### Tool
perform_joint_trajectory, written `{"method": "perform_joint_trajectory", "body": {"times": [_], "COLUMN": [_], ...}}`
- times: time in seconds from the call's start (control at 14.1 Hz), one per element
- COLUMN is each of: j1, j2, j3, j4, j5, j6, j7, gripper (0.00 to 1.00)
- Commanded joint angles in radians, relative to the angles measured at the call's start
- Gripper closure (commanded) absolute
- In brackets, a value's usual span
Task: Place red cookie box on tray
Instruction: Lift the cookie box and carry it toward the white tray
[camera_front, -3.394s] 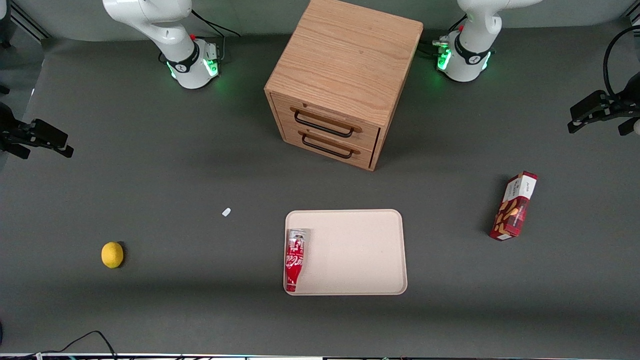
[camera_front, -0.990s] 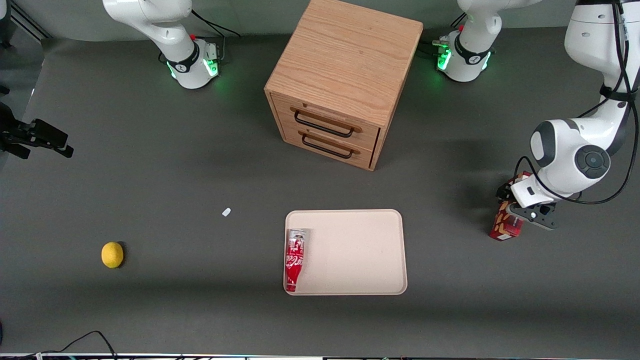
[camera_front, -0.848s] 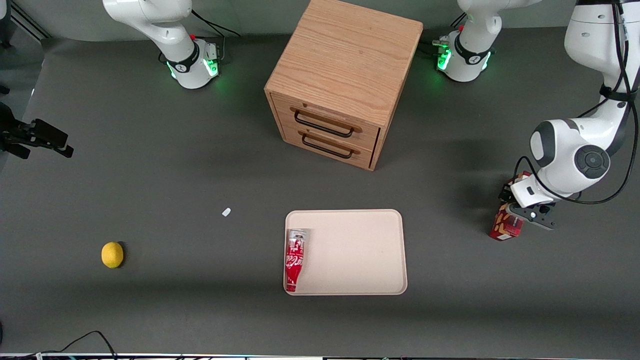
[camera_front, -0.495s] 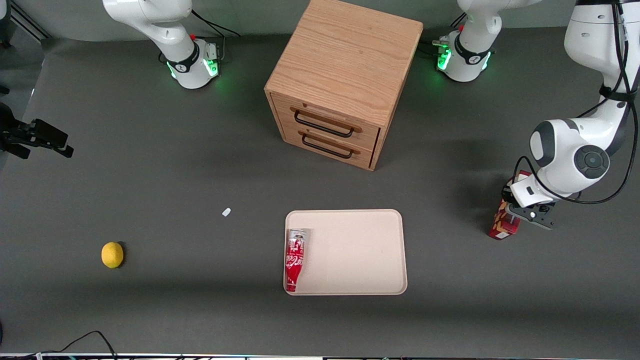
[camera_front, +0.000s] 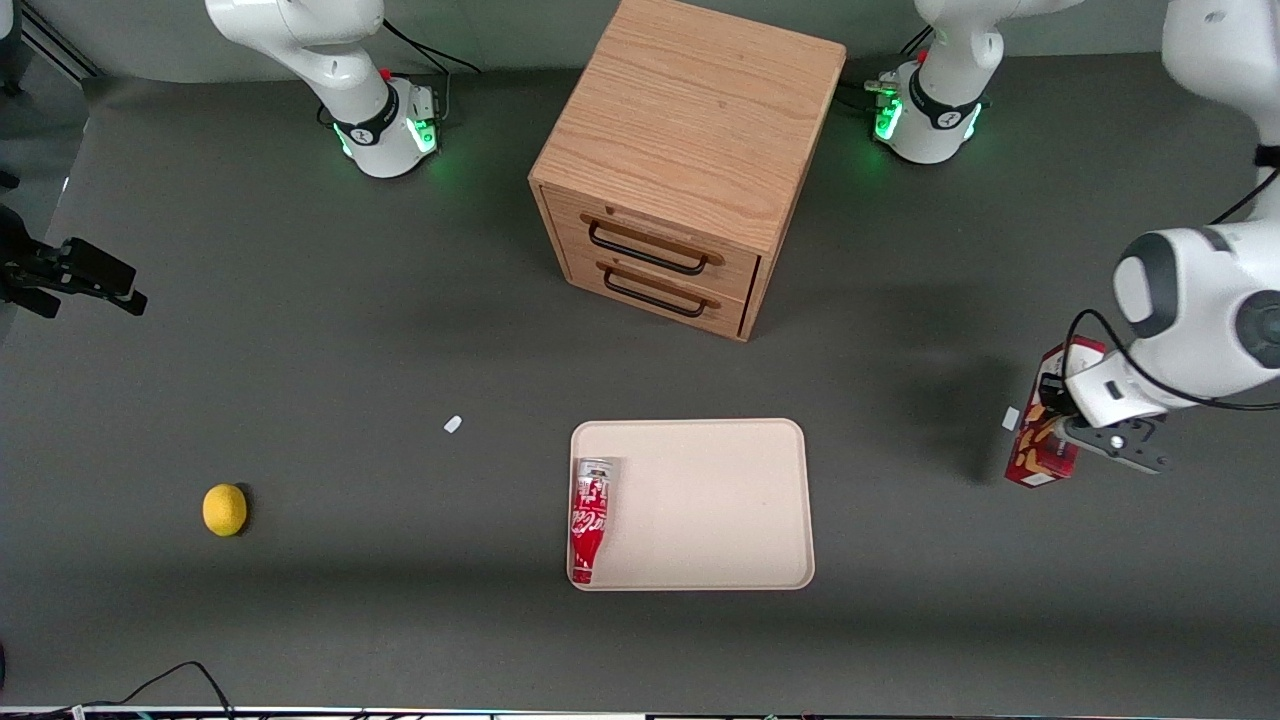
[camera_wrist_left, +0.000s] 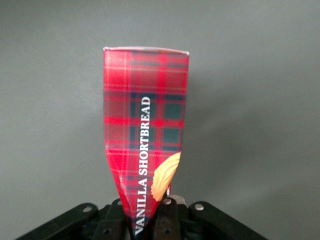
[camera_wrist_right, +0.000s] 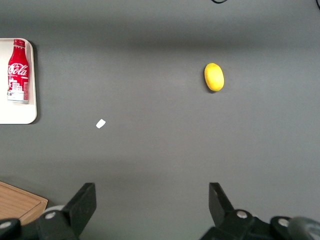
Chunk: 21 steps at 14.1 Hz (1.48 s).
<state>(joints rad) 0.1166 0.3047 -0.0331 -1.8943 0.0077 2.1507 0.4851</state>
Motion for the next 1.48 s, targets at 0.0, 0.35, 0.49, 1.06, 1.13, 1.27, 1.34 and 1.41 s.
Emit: {"method": "perform_joint_trajectory", "body": {"times": [0.0, 0.35, 0.49, 1.06, 1.13, 1.27, 1.34, 1.41], "j1": [-0.032, -0.086, -0.138, -0.348, -0.369, -0.402, -0.414, -0.420], "j2": [-0.018, 0.023, 0.077, 0.401, 0.440, 0.509, 0.540, 0.562], "j3": [-0.008, -0.134, -0.146, -0.177, -0.176, -0.171, -0.168, -0.166], "j4": [0.202, 0.499, 0.584, 0.733, 0.732, 0.728, 0.727, 0.727], "j5": [-0.038, -0.034, -0.035, 0.032, 0.067, 0.101, 0.116, 0.133], "j6": [-0.248, -0.529, -0.540, -0.248, -0.201, -0.132, -0.105, -0.083], "j7": [-0.100, -0.471, -0.584, -0.973, -0.993, -1.002, -1.004, -1.004], "gripper": [1.00, 1.00, 1.00, 1.00, 1.00, 1.00, 1.00, 1.00]}}
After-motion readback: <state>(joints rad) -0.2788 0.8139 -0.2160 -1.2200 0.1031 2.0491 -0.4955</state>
